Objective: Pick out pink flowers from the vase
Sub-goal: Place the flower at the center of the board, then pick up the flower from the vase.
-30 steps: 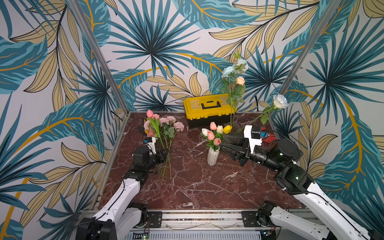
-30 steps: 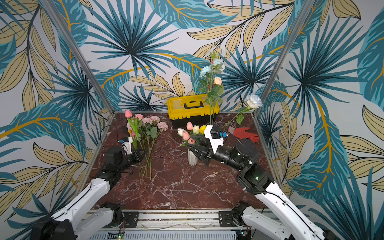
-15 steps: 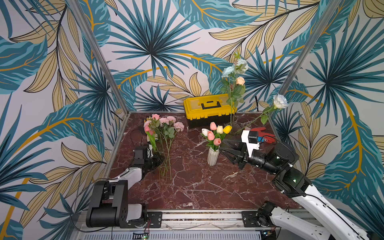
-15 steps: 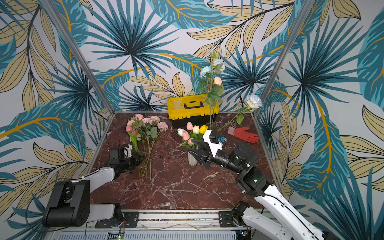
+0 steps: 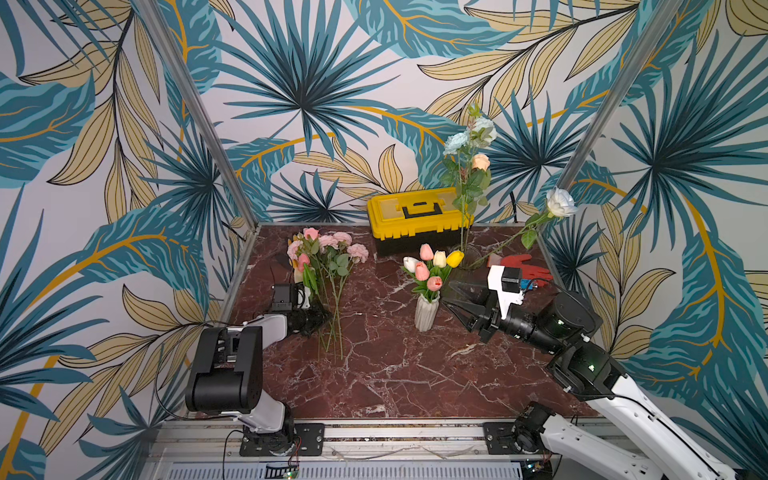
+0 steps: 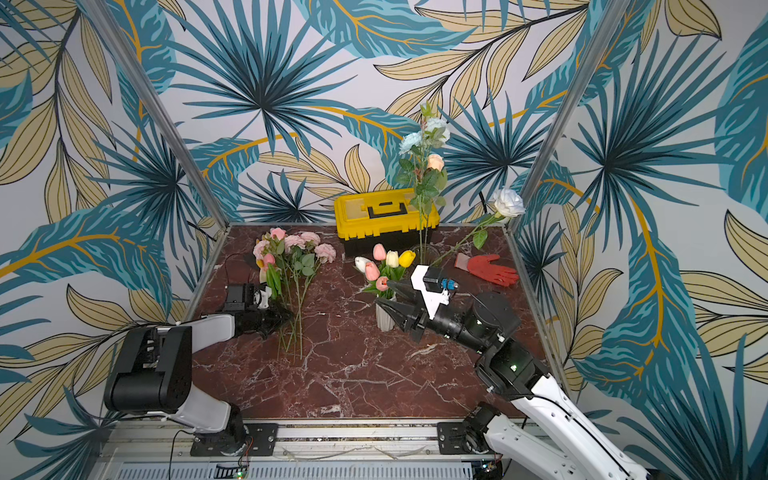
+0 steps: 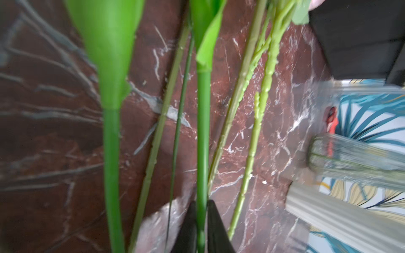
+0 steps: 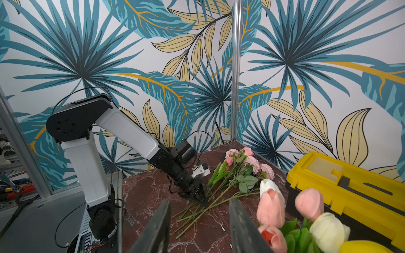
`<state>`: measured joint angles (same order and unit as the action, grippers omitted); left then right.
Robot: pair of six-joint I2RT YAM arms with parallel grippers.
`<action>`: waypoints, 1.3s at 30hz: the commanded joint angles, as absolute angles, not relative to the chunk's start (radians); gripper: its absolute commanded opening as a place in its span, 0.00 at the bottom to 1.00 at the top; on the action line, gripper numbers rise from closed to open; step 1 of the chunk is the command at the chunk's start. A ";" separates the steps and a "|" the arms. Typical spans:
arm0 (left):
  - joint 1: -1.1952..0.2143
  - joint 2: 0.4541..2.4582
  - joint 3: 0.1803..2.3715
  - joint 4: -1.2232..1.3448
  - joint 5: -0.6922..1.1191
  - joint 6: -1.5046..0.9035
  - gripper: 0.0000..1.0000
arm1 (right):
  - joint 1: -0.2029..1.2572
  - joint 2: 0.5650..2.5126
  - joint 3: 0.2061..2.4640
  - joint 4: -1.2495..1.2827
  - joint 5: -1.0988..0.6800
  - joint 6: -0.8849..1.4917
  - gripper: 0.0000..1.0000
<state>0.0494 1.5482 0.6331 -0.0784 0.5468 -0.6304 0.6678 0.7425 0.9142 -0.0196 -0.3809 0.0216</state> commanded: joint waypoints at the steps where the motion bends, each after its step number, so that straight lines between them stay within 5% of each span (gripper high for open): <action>1: 0.060 1.516 0.675 -0.151 0.512 -0.589 0.20 | 0.672 0.740 0.897 0.007 -0.367 0.021 0.45; 17: 0.031 1.167 0.695 -0.374 0.442 -0.568 0.30 | 0.672 0.787 1.010 -0.172 -0.230 0.024 0.44; 25: -0.293 0.914 0.730 -0.386 0.332 -0.491 0.31 | 0.671 0.788 1.112 -0.373 -0.035 0.021 0.42; 30: -0.381 0.873 0.732 -0.405 0.312 -0.402 0.33 | 0.671 0.778 1.093 -0.460 0.023 -0.007 0.35; 39: -0.395 0.852 0.721 -0.421 0.426 -0.356 0.34 | 0.671 0.750 0.810 -0.160 -0.068 -0.079 0.33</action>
<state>-0.3874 0.8585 0.6968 -0.4019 0.3538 -0.3809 0.6678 0.7490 0.8661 -0.3069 -0.0425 -0.0284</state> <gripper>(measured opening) 0.340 0.328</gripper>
